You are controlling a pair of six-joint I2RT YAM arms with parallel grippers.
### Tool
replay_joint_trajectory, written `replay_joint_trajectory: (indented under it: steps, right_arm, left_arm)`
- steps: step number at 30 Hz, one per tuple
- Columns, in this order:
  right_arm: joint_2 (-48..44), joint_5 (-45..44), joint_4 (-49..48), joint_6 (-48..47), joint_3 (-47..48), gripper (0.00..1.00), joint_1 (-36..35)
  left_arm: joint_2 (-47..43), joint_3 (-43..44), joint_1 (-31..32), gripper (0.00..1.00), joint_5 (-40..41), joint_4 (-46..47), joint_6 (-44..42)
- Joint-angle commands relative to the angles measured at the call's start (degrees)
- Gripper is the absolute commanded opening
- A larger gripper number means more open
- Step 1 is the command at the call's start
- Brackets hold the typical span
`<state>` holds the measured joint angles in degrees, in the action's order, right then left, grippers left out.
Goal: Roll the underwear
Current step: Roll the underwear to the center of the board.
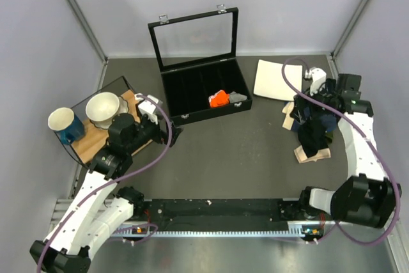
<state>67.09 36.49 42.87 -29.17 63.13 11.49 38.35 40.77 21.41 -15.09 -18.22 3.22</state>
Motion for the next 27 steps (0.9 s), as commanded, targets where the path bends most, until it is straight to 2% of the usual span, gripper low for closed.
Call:
replay_joint_trajectory:
  steps: [1, 2, 4, 5, 6, 8, 10, 15, 19, 20, 22, 23, 24, 27]
  right_arm:
    - [6.55, -16.08, -1.56, -5.63, -0.65, 0.85, -3.13]
    - [9.78, -19.93, -1.74, -5.81, -0.3, 0.78, -3.92]
    - [12.44, -23.46, -2.09, -6.34, -0.12, 0.71, -6.99]
    - [13.32, -28.35, -2.44, -5.99, -0.03, 0.58, -7.79]
    - [14.81, -30.49, -2.7, -5.55, 0.32, 0.52, -8.23]
    - [14.91, -36.3, -2.71, -4.32, 0.5, 0.42, -8.15]
    - [12.81, -39.12, -2.88, -4.23, -0.38, 0.41, -7.53]
    - [9.99, -39.92, -2.88, -3.18, -4.33, 0.43, -6.13]
    - [12.79, -37.9, -2.97, -2.3, -4.51, 0.45, -3.4]
    - [14.37, -37.46, -2.88, -2.04, -4.08, 0.42, -2.88]
    - [15.09, -36.76, -2.97, -1.77, -3.63, 0.27, -2.78]
    - [14.57, -36.75, -2.8, -1.6, -2.94, 0.05, -2.78]
    - [13.78, -35.36, -2.71, -1.33, -2.58, 0.0, -2.7]
    - [7.02, -30.18, 0.0, -1.33, 0.14, 0.0, -2.87]
  left_arm:
    - [0.94, 0.36, -0.14, 0.99, 0.33, 0.99, -0.5]
    - [1.11, 0.45, -0.14, 0.99, 0.24, 0.82, -0.67]
    - [1.38, 0.53, -0.14, 0.99, 0.24, 0.64, -0.68]
    - [1.38, 0.53, -0.23, 0.99, 0.24, 0.64, -0.76]
    - [1.47, 0.53, -0.23, 0.99, 0.33, 0.73, -0.85]
    - [1.55, 0.53, -0.23, 0.99, 0.41, 0.47, -0.94]
    - [1.64, 0.62, -0.32, 0.99, 0.33, 0.38, -0.94]
    - [1.73, 0.8, -0.58, 0.99, -0.99, 0.38, -0.94]
    - [1.73, 0.8, -0.58, 0.99, -1.17, 0.46, -0.85]
    - [1.73, 0.8, -0.58, 0.99, -1.17, 0.38, -0.85]
    - [1.73, 0.8, -0.58, 0.99, -0.9, 0.38, -0.85]
    - [1.73, 0.71, -0.67, 0.99, -0.99, 0.29, -0.85]
    - [1.73, 0.71, -0.67, 0.99, -0.64, 0.2, -0.94]
    - [1.73, 0.8, -0.58, 0.99, -0.64, 0.03, -1.2]
